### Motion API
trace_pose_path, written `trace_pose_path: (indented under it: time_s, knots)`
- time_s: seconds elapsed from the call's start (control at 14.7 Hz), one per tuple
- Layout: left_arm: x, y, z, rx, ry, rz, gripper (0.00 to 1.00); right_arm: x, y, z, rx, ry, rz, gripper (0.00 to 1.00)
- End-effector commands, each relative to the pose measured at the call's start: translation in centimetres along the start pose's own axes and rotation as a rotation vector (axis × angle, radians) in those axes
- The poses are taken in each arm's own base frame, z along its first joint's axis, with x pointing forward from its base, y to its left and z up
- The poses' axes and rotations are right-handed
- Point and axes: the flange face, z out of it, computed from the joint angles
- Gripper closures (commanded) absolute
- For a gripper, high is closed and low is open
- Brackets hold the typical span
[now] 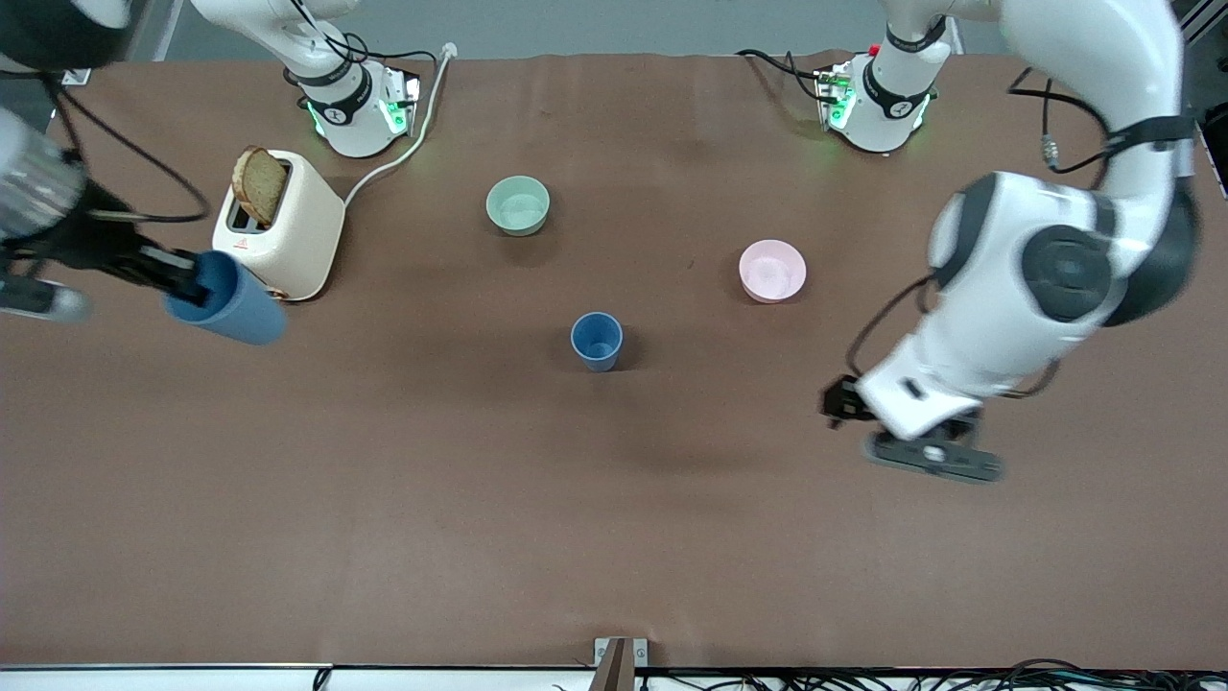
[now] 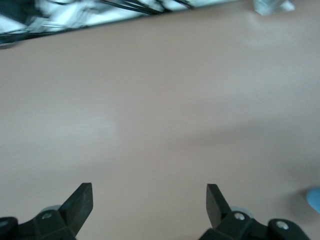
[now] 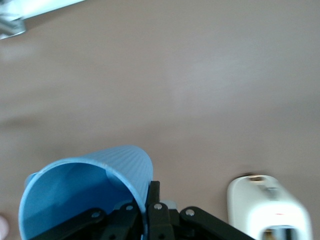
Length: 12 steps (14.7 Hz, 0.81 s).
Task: Stack blue cups with both arms
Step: 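Open the left gripper and withdraw while the right gripper carries its cup, then lower the right gripper's blue cup into the placed blue cup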
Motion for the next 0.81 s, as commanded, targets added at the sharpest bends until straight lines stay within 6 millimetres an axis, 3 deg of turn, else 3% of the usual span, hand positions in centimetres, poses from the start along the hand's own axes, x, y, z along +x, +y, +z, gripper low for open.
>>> trace_pose_path:
  time_s: [0.0,0.07,0.14,0.34,0.54,0.75]
  knots:
    - [-1.9,-7.2,-4.3,0.017,-0.042,-0.131,0.00,0.0,-5.4,3.5,0.039,-0.012,-0.022,0.99]
    - [-2.8,-9.6,-4.8,-0.001,-0.087,-0.173,0.00,-0.2,-7.5,5.2,0.040,-0.008,0.012,0.99]
    - [-3.8,-10.6,-7.6,-0.015,-0.078,-0.202,0.00,-0.7,-9.8,7.1,0.041,-0.009,0.044,0.99]
    - [-6.4,-15.0,-12.3,0.033,-0.047,-0.276,0.00,-3.5,-16.7,12.5,0.032,-0.004,0.113,0.99]
    - [-7.2,-15.2,-14.1,0.041,-0.032,-0.279,0.00,-6.4,-21.3,17.3,0.005,-0.035,0.124,0.99]
    - [-8.4,-14.8,-14.3,0.033,-0.074,-0.232,0.00,-8.9,-23.2,22.1,0.009,-0.022,0.124,1.00]
